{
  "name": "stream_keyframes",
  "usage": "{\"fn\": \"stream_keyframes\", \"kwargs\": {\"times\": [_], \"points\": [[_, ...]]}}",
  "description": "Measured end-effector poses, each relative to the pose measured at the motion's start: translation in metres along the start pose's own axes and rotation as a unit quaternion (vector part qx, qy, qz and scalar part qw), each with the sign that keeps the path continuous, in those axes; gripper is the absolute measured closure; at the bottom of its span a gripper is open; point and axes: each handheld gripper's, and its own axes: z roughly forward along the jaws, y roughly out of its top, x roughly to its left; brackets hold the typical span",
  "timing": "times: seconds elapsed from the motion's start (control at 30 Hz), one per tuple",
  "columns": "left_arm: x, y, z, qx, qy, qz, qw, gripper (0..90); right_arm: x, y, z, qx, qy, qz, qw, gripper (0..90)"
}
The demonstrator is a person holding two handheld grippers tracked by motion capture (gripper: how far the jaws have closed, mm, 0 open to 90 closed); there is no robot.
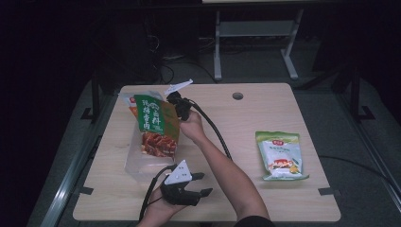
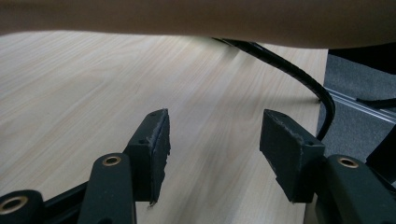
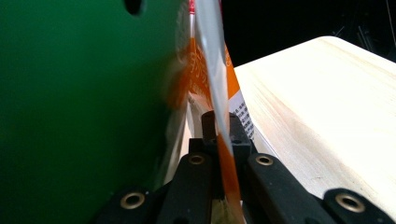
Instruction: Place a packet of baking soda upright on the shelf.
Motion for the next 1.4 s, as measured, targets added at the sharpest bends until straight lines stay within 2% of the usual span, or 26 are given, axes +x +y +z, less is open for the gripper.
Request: {"fn": "stream_keyframes", "kwargs": {"times": [0.07, 0.17, 0.2, 0.27, 0.3, 0.33, 0.37, 0.43, 0.47, 0.5, 0.53, 0.63, 0.7, 0.73, 0.83, 0.9, 0.97, 1.03, 1.1, 1.3, 1.4], "points": [[-0.001, 0.0, 0.0, -0.003, 0.0, -0.001, 1.0, 42.2, 0.0, -0.002, 0.002, 0.002, -0.001, -0.002, 1.0, 90.0], [0.0, 0.0, -0.001, -0.002, 0.0, 0.001, 1.0, 42.2, 0.003, -0.007, 0.011, 0.023, -0.014, -0.013, 0.9996, 89.9], [0.0, 0.0, -0.001, -0.003, 0.001, -0.001, 1.0, 42.2, 0.002, -0.008, 0.012, 0.022, -0.013, -0.01, 0.9996, 89.6], [0.0, 0.0, -0.002, -0.004, 0.001, -0.001, 1.0, 42.2, 0.003, -0.005, 0.011, 0.026, -0.022, -0.016, 0.9993, 85.9], [0.0, 0.0, -0.001, -0.003, 0.001, -0.001, 1.0, 42.2, 0.005, -0.003, 0.01, 0.036, -0.025, -0.021, 0.9988, 77.1], [0.0, 0.0, -0.002, -0.001, 0.001, 0.0, 1.0, 42.2, 0.006, 0.0, 0.008, 0.063, -0.041, -0.036, 0.9965, 73.2], [0.0, 0.0, -0.001, -0.002, 0.0, 0.001, 1.0, 42.2, 0.007, 0.0, 0.007, 0.076, -0.047, -0.045, 0.995, 71.6], [-0.001, 0.0, -0.001, -0.004, 0.0, -0.001, 1.0, 42.2, 0.005, 0.0, 0.001, 0.103, -0.045, -0.045, 0.9927, 65.9], [-0.001, 0.0, -0.001, -0.004, 0.0, -0.001, 1.0, 42.1, 0.004, -0.001, -0.002, 0.11, -0.043, -0.037, 0.9924, 64.5], [-0.001, 0.0, -0.001, -0.002, 0.001, 0.001, 1.0, 42.1, 0.003, -0.002, -0.005, 0.123, -0.042, -0.029, 0.9911, 64.3], [-0.001, 0.0, -0.001, -0.001, 0.001, 0.001, 1.0, 42.1, 0.001, -0.005, -0.01, 0.137, -0.045, -0.031, 0.989, 63.6], [-0.001, 0.0, -0.001, -0.002, 0.001, -0.001, 1.0, 42.1, -0.001, -0.014, -0.018, 0.16, -0.038, -0.021, 0.9861, 64.6], [-0.001, 0.0, -0.001, -0.001, 0.002, 0.0, 1.0, 42.1, -0.001, -0.018, -0.02, 0.167, -0.032, -0.02, 0.9853, 73.1], [-0.001, 0.0, -0.001, -0.001, 0.002, -0.003, 1.0, 42.1, 0.0, -0.02, -0.02, 0.169, -0.027, -0.023, 0.9849, 77.3], [-0.002, 0.0, 0.0, -0.001, 0.001, -0.004, 1.0, 42.1, 0.006, -0.019, -0.018, 0.173, -0.041, -0.044, 0.9831, 86.8], [-0.002, 0.0, 0.001, 0.0, 0.0, -0.003, 1.0, 42.1, 0.007, -0.019, -0.015, 0.18, -0.042, -0.05, 0.9814, 89.8], [-0.002, 0.001, 0.001, 0.0, 0.0, -0.001, 1.0, 42.2, 0.006, -0.021, -0.011, 0.196, -0.04, -0.044, 0.9788, 90.0], [-0.001, 0.001, 0.001, -0.001, -0.001, -0.003, 1.0, 42.2, 0.006, -0.023, -0.009, 0.201, -0.037, -0.035, 0.9783, 90.0], [-0.001, 0.001, 0.001, -0.001, -0.001, -0.003, 1.0, 42.2, 0.006, -0.024, -0.007, 0.204, -0.039, -0.035, 0.9777, 90.0], [-0.002, 0.001, 0.001, -0.001, -0.004, -0.003, 1.0, 42.2, 0.003, -0.028, -0.005, 0.197, -0.035, -0.025, 0.9794, 90.0], [-0.002, 0.002, 0.001, -0.003, -0.003, -0.003, 1.0, 42.1, 0.002, -0.034, 0.0, 0.195, -0.045, -0.029, 0.9794, 90.0]]}}
